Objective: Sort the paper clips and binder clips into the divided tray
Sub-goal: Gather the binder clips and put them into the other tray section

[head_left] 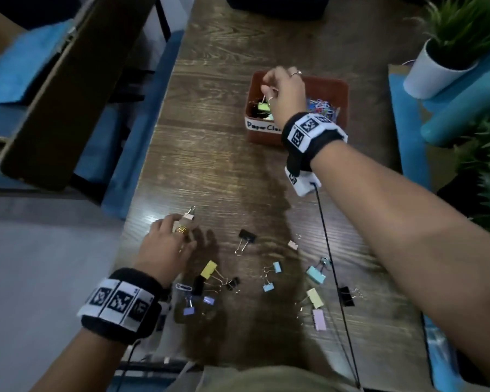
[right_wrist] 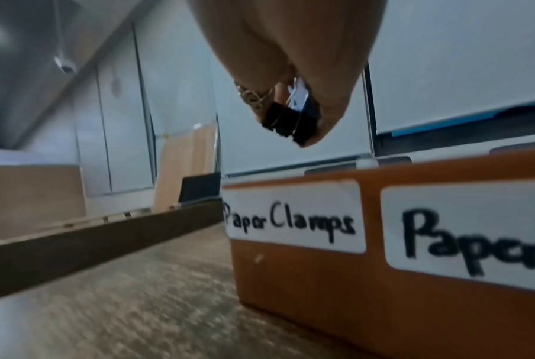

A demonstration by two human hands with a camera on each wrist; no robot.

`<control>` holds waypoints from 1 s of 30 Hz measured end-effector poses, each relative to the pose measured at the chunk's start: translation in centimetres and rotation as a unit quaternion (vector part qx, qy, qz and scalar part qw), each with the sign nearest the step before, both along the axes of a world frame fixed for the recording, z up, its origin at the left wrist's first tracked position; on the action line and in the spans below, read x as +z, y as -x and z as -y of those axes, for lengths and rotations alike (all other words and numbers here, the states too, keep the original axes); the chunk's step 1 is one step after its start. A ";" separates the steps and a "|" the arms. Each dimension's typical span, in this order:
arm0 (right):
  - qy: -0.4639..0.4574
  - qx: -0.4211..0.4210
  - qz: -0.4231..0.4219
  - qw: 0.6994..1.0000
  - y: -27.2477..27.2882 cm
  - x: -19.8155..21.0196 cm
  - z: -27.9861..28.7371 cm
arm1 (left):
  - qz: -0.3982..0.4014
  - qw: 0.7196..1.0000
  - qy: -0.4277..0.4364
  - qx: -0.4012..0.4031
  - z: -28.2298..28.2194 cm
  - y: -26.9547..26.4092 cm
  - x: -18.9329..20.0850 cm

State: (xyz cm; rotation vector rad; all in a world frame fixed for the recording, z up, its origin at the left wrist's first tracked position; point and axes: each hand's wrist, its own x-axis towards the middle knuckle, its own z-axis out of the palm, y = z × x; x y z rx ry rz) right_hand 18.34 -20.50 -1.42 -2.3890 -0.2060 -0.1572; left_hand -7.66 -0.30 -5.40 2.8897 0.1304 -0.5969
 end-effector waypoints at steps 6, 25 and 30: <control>0.153 0.092 -0.096 0.979 0.4 -1.2 -0.3 | -0.104 0.993 0.032 0.054 -2.1 3.1 -1.3; 0.347 0.365 -0.179 0.845 28.1 -6.7 -3.0 | 0.050 0.997 0.058 0.003 1.2 9.1 -5.9; 0.300 0.343 -0.199 0.868 27.6 -7.7 -2.8 | 0.070 0.996 0.038 0.048 0.7 9.5 -5.7</control>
